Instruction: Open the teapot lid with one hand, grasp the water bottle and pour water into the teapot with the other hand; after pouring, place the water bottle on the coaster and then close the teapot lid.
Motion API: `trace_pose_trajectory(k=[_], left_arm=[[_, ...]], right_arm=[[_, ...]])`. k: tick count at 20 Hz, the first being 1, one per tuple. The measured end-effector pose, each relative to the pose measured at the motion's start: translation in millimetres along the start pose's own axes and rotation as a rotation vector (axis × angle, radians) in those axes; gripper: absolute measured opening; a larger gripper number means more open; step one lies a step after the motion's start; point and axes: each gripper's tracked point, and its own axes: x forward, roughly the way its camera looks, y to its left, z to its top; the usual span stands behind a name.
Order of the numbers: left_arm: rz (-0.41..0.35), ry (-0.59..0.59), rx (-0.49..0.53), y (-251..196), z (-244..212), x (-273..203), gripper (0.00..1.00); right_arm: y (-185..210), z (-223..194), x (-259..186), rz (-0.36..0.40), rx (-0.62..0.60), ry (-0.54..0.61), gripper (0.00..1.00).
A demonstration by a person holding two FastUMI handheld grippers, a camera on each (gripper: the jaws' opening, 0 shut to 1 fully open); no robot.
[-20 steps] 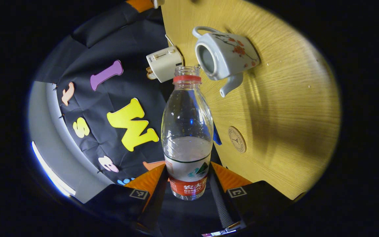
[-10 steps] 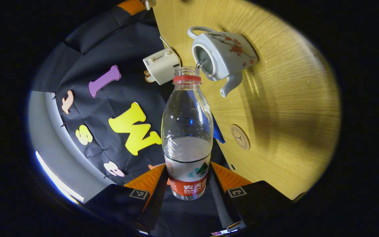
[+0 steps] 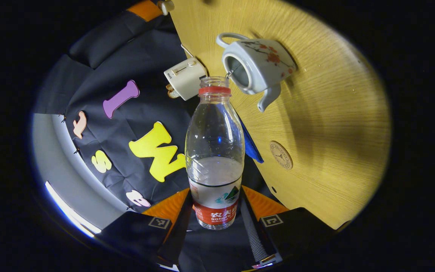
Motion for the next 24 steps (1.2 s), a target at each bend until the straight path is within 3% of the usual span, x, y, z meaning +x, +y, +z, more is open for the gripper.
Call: trace_pose_trajectory(k=[18, 22, 24], left_arm=[[-0.009, 0.014, 0.016, 4, 5, 4, 0.72], [-0.012, 0.025, -0.061, 2, 0, 6, 0.72], [-0.036, 0.011, -0.186, -7, -1, 8, 0.72]], right_arm=[[-4, 4, -3, -0.005, 0.003, -0.010, 0.00], [-4, 7, -4, -0.005, 0.003, -0.014, 0.00], [-3, 9, -4, -0.006, 0.002, -0.015, 0.00]])
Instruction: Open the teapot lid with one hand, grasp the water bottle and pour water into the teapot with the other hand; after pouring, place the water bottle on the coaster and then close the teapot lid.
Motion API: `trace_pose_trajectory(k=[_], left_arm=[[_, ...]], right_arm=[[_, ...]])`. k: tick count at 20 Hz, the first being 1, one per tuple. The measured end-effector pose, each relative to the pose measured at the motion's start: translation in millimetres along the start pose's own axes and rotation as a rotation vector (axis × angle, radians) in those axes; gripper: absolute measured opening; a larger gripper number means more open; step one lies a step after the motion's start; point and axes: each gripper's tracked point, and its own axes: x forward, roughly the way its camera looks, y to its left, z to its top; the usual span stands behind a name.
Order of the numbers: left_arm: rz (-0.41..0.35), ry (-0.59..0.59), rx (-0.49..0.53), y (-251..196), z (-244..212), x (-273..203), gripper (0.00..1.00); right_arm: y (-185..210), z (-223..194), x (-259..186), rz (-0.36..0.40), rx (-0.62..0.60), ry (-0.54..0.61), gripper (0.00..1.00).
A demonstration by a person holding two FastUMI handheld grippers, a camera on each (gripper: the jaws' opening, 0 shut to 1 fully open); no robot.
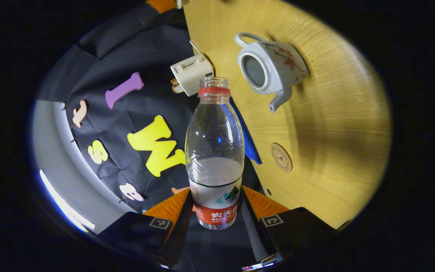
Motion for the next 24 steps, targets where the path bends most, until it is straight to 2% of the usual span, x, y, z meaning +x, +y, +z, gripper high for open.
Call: trace_pose_trajectory(k=[4, 7, 13, 16, 24], left_arm=[[-0.077, -0.022, -0.358, -20, -3, 2, 0.72], [-0.133, -0.013, -0.705, -39, -12, -9, 0.72], [-0.120, 0.008, -1.365, -37, -26, -36, 0.72], [-0.166, -0.027, -1.674, -27, -20, -38, 0.72], [-0.158, -0.109, -1.962, 13, -36, 9, 0.73]], right_arm=[[1, 13, -3, -0.017, -0.018, -0.009, 0.00], [9, 24, -4, -0.011, -0.033, -0.018, 0.00], [36, 33, -3, 0.035, -0.042, -0.015, 0.00], [54, 34, 2, 0.069, -0.041, -0.008, 0.00], [70, 39, 9, 0.093, -0.059, -0.020, 0.00]])
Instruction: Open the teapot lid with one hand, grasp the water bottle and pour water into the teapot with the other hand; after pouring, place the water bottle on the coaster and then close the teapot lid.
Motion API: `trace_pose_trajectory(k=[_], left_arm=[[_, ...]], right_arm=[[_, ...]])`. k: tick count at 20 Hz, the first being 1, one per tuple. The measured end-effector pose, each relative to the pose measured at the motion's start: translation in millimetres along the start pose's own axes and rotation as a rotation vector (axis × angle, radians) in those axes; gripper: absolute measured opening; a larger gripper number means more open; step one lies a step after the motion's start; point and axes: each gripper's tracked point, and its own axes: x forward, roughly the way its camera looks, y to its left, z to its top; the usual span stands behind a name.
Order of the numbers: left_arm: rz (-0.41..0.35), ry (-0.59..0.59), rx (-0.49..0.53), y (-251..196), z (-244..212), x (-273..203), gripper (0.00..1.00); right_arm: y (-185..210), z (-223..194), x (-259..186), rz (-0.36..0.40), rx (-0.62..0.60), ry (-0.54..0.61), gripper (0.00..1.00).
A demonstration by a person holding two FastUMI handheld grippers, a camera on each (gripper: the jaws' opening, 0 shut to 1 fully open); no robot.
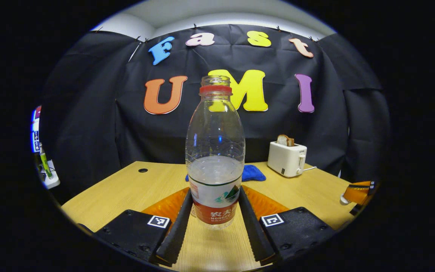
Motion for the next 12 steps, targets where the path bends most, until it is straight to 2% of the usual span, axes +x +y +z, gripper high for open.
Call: trace_pose_trajectory(k=[2, 3, 4, 5, 12], left_arm=[[0.008, -0.018, -0.017, 9, 10, 24, 0.73], [0.014, -0.026, -0.012, 13, 12, 36, 0.78], [0.021, -0.028, -0.003, 17, 14, 48, 0.74], [0.027, -0.030, 0.009, 23, 12, 61, 0.73], [0.033, 0.022, 0.042, 34, -34, 122, 0.74]], right_arm=[[0, -2, 4, 0.003, 0.004, 0.007, 0.00], [0, -3, 5, 0.002, 0.004, 0.011, 0.00], [0, -6, 8, 0.001, 0.004, 0.016, 0.00], [-1, -8, 8, -0.001, 0.005, 0.021, 0.00], [-10, -19, 20, -0.027, 0.004, 0.057, 0.00]])
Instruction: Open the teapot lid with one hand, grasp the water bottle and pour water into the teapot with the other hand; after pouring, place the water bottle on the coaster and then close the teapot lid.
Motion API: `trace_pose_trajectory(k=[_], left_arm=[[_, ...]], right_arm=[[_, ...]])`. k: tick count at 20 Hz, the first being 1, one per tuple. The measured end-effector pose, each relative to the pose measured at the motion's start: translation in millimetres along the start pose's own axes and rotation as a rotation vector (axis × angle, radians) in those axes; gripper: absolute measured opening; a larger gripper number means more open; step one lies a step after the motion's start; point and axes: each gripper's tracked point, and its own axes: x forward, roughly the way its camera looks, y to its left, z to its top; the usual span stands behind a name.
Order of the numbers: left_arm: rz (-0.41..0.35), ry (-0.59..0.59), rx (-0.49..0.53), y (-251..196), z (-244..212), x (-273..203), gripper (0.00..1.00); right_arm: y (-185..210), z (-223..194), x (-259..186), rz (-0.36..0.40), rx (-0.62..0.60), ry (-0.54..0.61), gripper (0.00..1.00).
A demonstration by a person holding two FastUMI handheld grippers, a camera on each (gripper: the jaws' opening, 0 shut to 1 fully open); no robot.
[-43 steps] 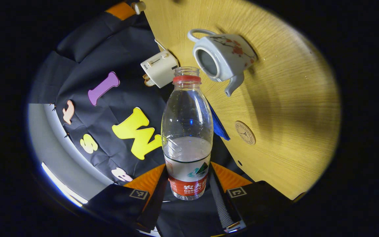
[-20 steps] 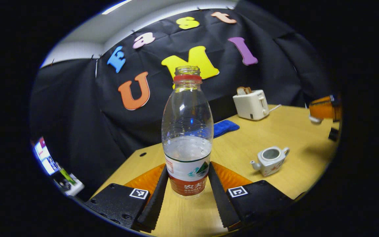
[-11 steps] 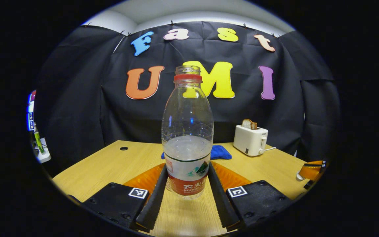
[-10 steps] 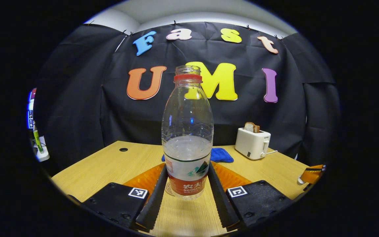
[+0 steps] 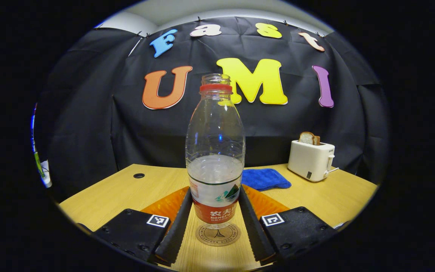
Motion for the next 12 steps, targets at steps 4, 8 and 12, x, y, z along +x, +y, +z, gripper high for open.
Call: trace_pose_trajectory(k=[4, 8, 12], left_arm=[[-0.025, 0.032, 0.002, -5, -25, 10, 0.75], [-0.018, 0.049, -0.011, -2, -38, 16, 0.75], [-0.007, 0.086, -0.016, 1, -54, 20, 0.76]], right_arm=[[-2, -8, 5, -0.007, 0.006, 0.019, 0.00], [-4, -12, 6, -0.009, 0.005, 0.027, 0.00], [-10, -14, 6, -0.018, 0.015, 0.031, 0.00]])
